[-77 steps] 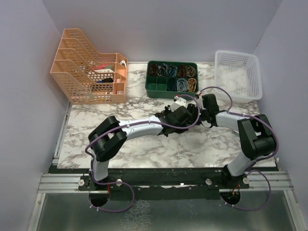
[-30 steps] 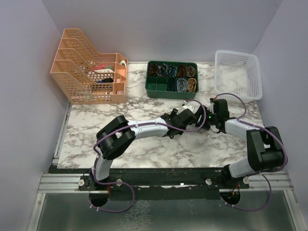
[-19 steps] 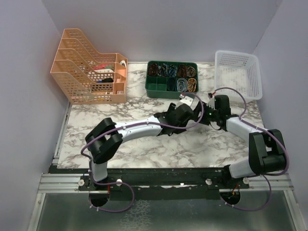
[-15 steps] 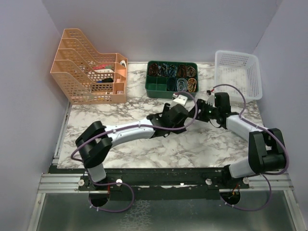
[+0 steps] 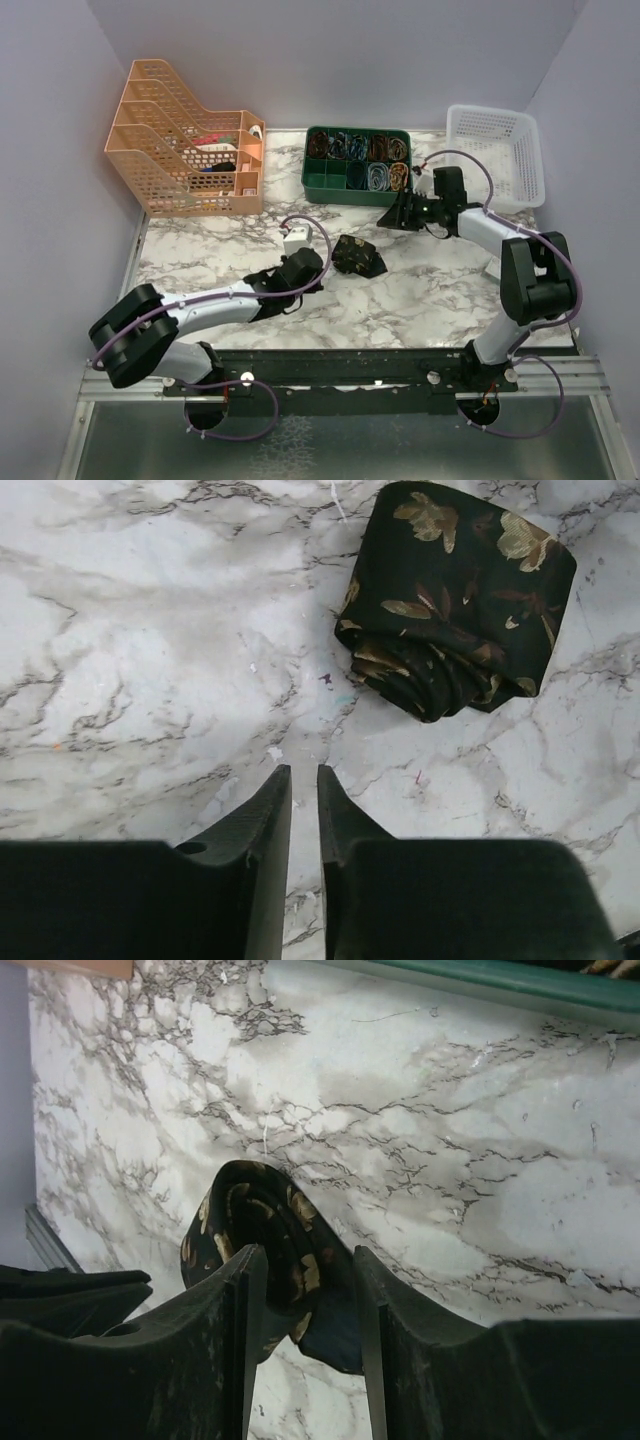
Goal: Roll the ties
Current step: Roll the tie at the center of the board.
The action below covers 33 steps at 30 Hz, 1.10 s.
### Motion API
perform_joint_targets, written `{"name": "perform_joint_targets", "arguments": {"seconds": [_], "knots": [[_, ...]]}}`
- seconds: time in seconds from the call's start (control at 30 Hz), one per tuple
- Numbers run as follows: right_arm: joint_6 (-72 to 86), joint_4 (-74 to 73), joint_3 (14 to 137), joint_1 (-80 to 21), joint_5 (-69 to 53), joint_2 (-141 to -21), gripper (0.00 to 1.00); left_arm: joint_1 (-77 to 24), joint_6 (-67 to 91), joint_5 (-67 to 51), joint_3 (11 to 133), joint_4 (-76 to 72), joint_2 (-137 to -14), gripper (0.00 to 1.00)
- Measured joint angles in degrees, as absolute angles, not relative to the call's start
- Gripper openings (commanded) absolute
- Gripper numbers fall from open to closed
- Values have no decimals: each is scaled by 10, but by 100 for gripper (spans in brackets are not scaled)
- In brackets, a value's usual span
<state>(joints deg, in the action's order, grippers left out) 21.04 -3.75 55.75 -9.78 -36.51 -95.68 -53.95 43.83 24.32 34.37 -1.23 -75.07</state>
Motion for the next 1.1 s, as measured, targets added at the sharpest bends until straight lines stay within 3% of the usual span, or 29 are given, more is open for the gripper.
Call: {"name": "perform_joint_targets", "arguments": {"seconds": [0.47, 1.1], "knots": [[159, -141, 638, -155, -266, -1029, 40, -519, 474, 144, 443, -96, -957, 7], [108, -219, 667, -226, -142, -1044, 41, -517, 473, 133, 493, -109, -1013, 6]]}}
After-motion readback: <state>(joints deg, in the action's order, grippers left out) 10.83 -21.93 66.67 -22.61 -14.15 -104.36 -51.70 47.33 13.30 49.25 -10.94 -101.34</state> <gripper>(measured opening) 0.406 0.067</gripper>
